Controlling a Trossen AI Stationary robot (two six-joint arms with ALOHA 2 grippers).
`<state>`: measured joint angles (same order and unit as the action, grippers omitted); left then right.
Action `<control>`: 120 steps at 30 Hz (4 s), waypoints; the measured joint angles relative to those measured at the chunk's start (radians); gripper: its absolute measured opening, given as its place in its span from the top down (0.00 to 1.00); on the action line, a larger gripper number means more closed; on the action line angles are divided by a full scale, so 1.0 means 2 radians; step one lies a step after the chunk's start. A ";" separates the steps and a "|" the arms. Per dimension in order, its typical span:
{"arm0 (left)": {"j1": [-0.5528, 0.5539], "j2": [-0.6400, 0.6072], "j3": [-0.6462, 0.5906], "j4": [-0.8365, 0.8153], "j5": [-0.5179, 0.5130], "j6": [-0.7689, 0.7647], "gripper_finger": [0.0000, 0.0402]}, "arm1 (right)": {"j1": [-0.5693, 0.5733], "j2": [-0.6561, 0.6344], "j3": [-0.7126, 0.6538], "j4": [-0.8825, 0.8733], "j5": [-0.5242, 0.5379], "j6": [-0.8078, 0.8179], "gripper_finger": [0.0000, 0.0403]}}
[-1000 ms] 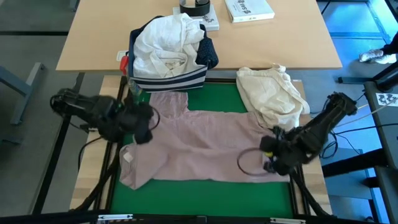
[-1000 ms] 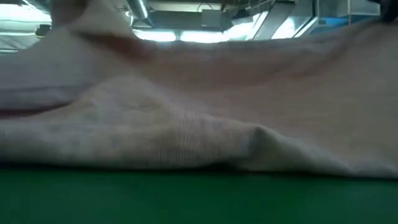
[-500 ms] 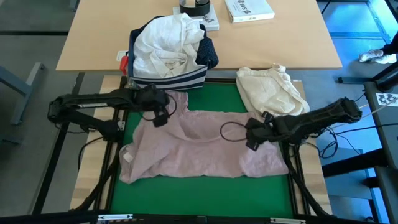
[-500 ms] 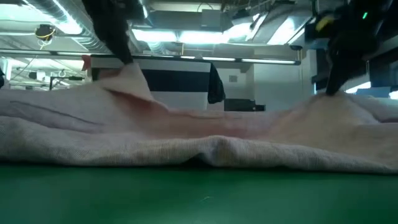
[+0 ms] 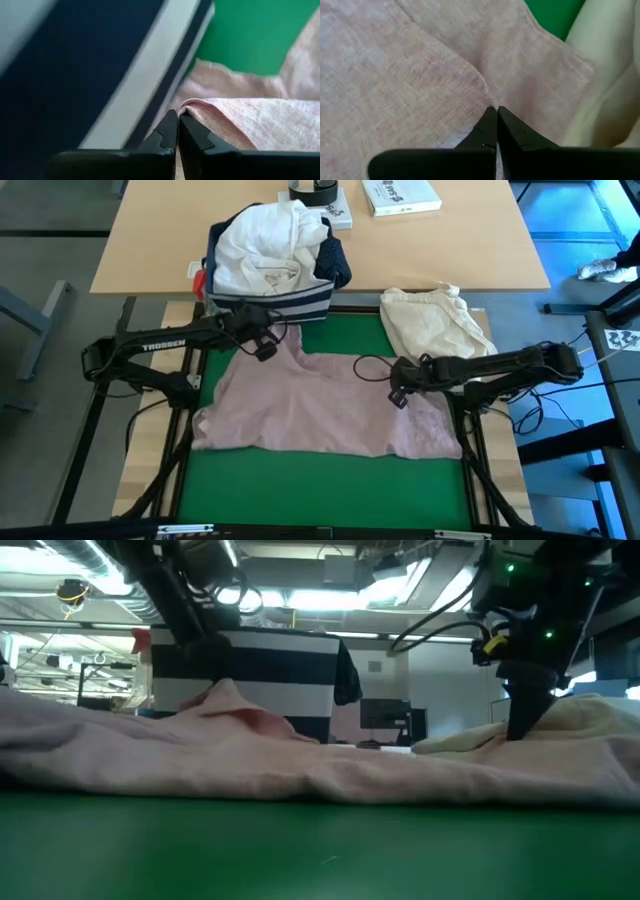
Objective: Fold laundry
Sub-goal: Fold the red polo
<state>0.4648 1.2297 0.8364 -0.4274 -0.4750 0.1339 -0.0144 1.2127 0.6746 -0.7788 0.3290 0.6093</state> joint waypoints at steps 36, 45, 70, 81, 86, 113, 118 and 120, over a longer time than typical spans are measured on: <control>0.061 0.049 0.079 -0.164 0.153 -0.091 0.64 | -0.003 0.000 0.000 0.014 0.009 -0.006 1.00; 0.058 0.036 0.093 -0.308 0.243 -0.153 0.60 | -0.003 0.000 0.000 0.014 0.009 -0.006 1.00; 0.116 0.038 -0.115 -0.133 0.358 -0.219 0.65 | -0.003 0.000 0.000 0.023 0.010 -0.021 1.00; 0.115 0.035 -0.101 -0.153 0.327 -0.193 0.95 | -0.003 0.000 0.000 0.024 0.010 -0.021 1.00; 0.104 0.005 -0.047 -0.200 0.238 -0.192 0.99 | -0.003 0.000 0.000 0.024 0.010 -0.021 1.00; 0.126 -0.011 0.041 -0.302 0.256 -0.140 0.68 | -0.003 0.000 0.010 0.006 -0.010 -0.021 0.89; 0.064 -0.050 0.103 -0.334 0.302 -0.144 0.64 | -0.003 -0.002 0.088 -0.108 -0.100 -0.047 0.73; 0.033 -0.069 0.106 -0.339 0.332 -0.166 0.64 | -0.002 -0.004 0.124 -0.137 -0.146 -0.058 0.69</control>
<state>0.5318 1.0916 1.0478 -1.1064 0.1884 -0.1980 -0.0189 1.2049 0.9227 -1.0523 0.0365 0.4931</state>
